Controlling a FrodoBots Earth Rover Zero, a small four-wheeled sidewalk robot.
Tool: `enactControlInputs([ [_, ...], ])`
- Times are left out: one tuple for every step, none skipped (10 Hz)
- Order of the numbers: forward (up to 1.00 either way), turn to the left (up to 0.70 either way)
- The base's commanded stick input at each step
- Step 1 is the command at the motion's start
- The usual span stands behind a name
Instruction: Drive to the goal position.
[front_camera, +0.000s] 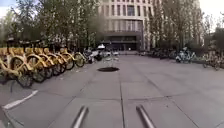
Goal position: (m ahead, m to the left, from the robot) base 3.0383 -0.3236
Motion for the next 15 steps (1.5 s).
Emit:
enactControlInputs([
  [0.70, -0.14],
  [0.70, -0.14],
  [0.70, -0.09],
  [0.70, -0.03],
  [0.70, 0.00],
  [0.70, 0.00],
  [0.70, 0.00],
  [0.70, -0.06],
  [0.70, -0.14],
  [0.70, -0.14],
  [0.70, -0.14],
  [0.70, -0.14],
  [0.70, -0.14],
  [0.70, -0.14],
  [0.70, -0.14],
])
